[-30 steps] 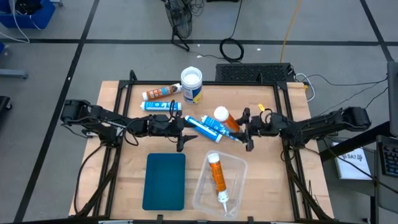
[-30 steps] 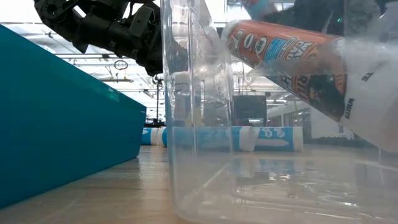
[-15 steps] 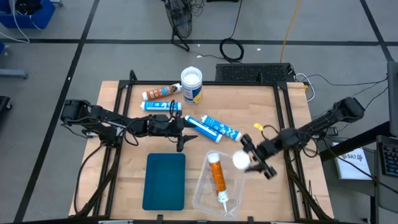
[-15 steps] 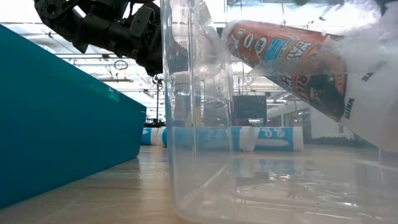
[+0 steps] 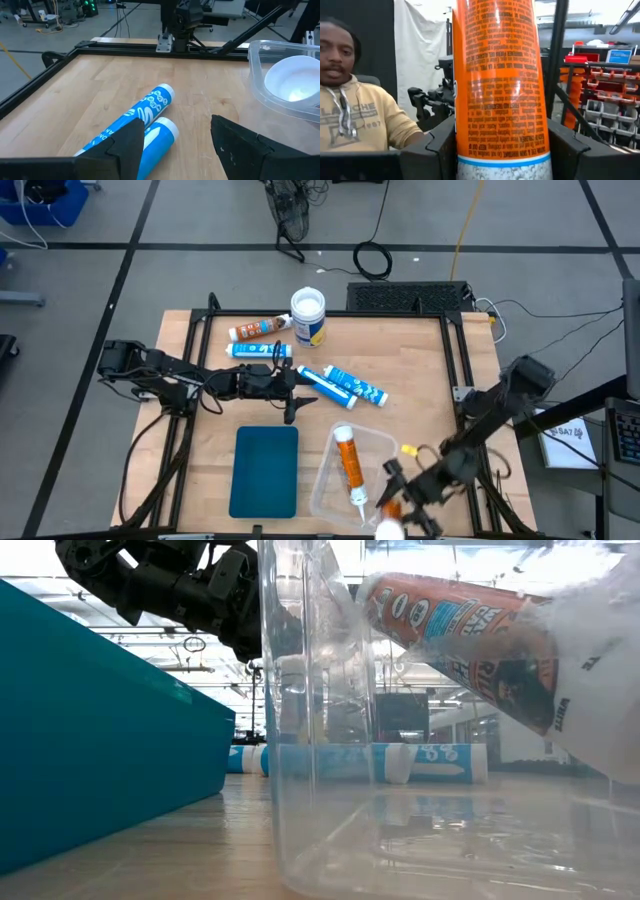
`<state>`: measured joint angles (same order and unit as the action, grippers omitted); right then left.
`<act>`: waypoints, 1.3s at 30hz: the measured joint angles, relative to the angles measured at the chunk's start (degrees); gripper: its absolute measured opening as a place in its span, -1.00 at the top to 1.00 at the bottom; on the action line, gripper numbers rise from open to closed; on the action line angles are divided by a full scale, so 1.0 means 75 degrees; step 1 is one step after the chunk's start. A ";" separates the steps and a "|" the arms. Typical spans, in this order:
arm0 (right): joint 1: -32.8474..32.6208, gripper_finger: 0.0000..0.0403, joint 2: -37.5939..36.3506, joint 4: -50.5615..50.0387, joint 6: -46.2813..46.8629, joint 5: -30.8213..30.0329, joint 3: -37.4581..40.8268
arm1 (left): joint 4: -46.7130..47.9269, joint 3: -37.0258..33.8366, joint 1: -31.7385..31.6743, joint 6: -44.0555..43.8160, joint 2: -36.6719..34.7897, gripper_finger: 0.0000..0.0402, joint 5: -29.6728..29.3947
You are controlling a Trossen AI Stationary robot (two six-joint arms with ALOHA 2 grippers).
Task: Pick & place silicon tubes, Sealant and Lysol wipes
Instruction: Put the right orange sealant into the white bin
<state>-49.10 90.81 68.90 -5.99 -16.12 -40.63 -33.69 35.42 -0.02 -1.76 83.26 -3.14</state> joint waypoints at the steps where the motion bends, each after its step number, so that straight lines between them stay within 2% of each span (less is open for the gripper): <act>1: -0.0050 0.01 0.0289 -0.0013 -0.0082 -0.0047 -0.0277 | 0.0000 0.0000 -0.0001 0.0000 0.0000 -0.15 0.0000; 5: -0.0187 0.01 0.1091 -0.0663 -0.0473 -0.0012 -0.1383 | 0.0000 0.0000 -0.0001 0.0000 0.0001 -0.14 0.0000; 9: -0.0325 0.01 0.1317 -0.1839 -0.0748 -0.0058 -0.2431 | -0.0005 0.0003 0.0000 0.0000 0.0001 -0.14 0.0000; 13: -0.0424 0.01 0.1470 -0.2754 -0.0751 -0.0069 -0.2920 | -0.0006 0.0003 0.0001 0.0000 0.0001 -0.14 0.0000; 22: -0.0217 0.01 0.1448 -0.2211 -0.1148 -0.0180 -0.3909 | -0.0026 0.0003 -0.0001 0.0000 0.0001 -0.14 0.0000; 25: -0.0073 0.01 0.1463 -0.2332 -0.1720 -0.1321 -0.4158 | -0.0029 0.0003 -0.0001 0.0000 0.0001 -0.14 0.0000; 29: 0.0212 0.01 0.1468 -0.2244 -0.2776 -0.3775 -0.4170 | -0.0032 0.0003 -0.0001 0.0000 0.0001 -0.14 0.0000; 31: 0.0388 0.01 0.1465 -0.2294 -0.2887 -0.4633 -0.4111 | -0.0032 0.0003 -0.0001 0.0000 0.0001 -0.14 0.0000; 33: 0.0584 0.01 0.1457 -0.2491 -0.2533 -0.4875 -0.3959 | -0.0032 0.0003 0.0001 0.0000 0.0001 -0.14 0.0001; 39: 0.0793 0.01 0.1475 -0.2763 -0.1142 -0.4825 -0.3241 | -0.0044 0.0003 -0.0001 0.0000 0.0001 -0.14 0.0000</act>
<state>-43.15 101.87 48.18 -14.56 -52.31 -64.93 -34.02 35.44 -0.03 -1.76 83.26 -3.14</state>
